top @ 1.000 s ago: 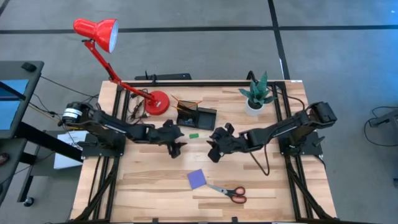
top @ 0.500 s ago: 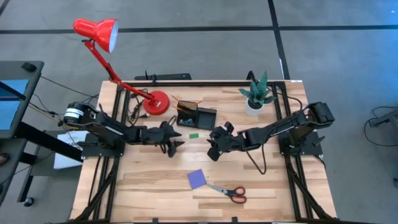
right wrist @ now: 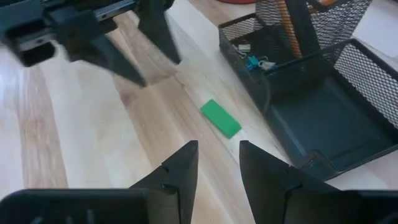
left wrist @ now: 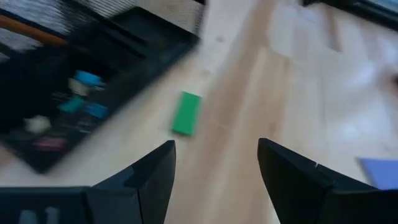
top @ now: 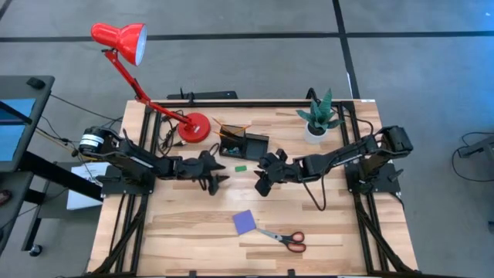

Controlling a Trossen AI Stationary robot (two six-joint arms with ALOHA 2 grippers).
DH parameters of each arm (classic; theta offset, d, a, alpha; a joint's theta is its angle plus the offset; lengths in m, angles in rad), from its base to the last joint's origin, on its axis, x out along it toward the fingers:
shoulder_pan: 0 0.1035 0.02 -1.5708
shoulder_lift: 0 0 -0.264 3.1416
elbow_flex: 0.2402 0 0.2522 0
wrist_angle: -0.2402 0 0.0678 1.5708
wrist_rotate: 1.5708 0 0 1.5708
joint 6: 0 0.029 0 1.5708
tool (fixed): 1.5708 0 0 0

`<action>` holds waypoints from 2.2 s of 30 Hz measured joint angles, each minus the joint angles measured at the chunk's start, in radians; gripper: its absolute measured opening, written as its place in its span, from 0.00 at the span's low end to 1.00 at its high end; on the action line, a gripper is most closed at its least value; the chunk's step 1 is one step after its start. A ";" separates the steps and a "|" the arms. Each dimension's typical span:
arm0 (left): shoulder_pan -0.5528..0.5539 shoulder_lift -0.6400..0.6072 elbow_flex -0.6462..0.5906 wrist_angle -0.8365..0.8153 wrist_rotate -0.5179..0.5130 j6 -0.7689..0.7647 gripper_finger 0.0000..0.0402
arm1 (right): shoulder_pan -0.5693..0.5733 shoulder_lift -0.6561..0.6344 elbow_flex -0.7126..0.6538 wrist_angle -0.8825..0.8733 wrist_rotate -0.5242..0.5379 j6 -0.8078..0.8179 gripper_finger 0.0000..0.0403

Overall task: Pick and place office supplies into organizer
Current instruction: Put the green eraser into the black desk organizer

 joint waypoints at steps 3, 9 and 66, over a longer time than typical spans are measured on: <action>0.000 0.003 0.000 0.001 -0.033 0.103 0.54 | 0.001 0.000 0.000 0.000 0.000 0.000 0.28; 0.000 0.103 0.026 0.056 0.013 0.280 0.54 | 0.002 0.000 0.000 0.001 0.000 0.000 0.28; 0.057 0.233 0.227 -0.313 0.081 0.103 0.54 | 0.022 0.000 0.000 -0.031 -0.017 0.000 0.28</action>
